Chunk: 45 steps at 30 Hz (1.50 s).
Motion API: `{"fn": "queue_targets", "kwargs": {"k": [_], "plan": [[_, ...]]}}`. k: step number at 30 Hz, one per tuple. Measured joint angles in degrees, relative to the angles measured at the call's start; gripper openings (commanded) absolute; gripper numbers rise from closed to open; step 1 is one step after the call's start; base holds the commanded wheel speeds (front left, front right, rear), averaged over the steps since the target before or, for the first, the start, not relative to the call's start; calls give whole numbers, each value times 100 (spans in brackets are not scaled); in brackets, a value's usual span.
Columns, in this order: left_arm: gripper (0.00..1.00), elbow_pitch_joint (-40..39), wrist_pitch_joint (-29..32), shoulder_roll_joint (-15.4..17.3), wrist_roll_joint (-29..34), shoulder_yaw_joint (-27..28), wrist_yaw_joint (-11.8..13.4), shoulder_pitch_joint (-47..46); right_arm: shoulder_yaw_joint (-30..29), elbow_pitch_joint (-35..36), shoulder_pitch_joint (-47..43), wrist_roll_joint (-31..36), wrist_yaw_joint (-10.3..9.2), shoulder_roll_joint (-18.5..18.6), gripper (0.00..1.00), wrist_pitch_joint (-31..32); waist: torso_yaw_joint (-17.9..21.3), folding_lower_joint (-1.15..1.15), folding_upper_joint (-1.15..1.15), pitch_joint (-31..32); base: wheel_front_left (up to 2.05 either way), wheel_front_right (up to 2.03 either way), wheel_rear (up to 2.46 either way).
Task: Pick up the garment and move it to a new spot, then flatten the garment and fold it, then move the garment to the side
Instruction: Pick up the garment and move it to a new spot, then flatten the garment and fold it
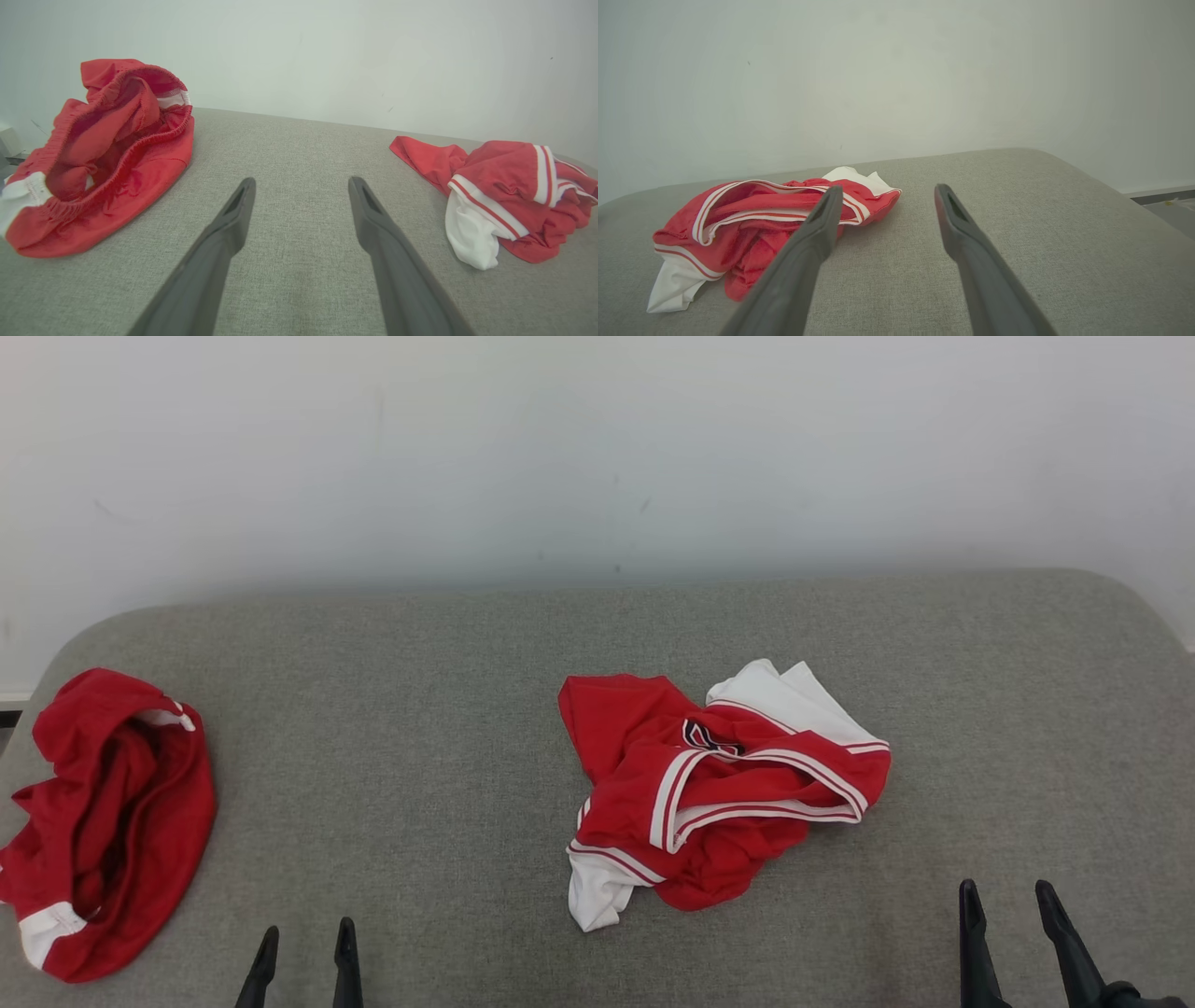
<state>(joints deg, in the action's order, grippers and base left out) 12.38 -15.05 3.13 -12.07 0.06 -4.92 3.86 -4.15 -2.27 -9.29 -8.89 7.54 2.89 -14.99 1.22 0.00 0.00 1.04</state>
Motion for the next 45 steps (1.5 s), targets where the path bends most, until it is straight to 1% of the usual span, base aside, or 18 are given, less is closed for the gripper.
{"fn": "queue_targets", "kwargs": {"k": [10, 31, 34, 37, 40, 43, 45], "plan": [[100, -113, 0, -16, 15, 96, -113, -8, -46, -178, 0, -87, 0, -1, 100, -1, -25, 0, 0, -45, 0, 0, 0], [100, 75, 0, -18, -14, 36, -114, -90, -41, -245, 75, -163, 0, -1, 100, 0, 39, 0, 0, -72, 0, 0, 0], [100, 104, 0, -16, -158, 24, -121, -104, -32, -248, 76, -169, 0, -1, 100, -1, 62, 0, 0, -73, 0, 0, 0], [100, 145, 0, -16, -169, -157, -163, -207, 15, -259, 90, -169, 0, -1, 100, -1, 113, 0, 0, -82, 0, 0, 0], [100, 277, 1, -19, -155, -454, -175, -426, 49, -255, 114, -170, 0, -1, 100, -1, 203, 0, 1, -98, 0, 0, 0], [100, 525, 0, -16, -113, -824, -218, -758, 64, -247, 119, -186, 0, -1, 100, -1, 331, 0, 0, -124, 0, 0, 0], [100, 692, 141, -2, -109, -1105, -223, -1032, 90, -245, 126, -204, 0, -1, 100, -1, 434, 0, 0, -147, 0, 0, 0]]}}
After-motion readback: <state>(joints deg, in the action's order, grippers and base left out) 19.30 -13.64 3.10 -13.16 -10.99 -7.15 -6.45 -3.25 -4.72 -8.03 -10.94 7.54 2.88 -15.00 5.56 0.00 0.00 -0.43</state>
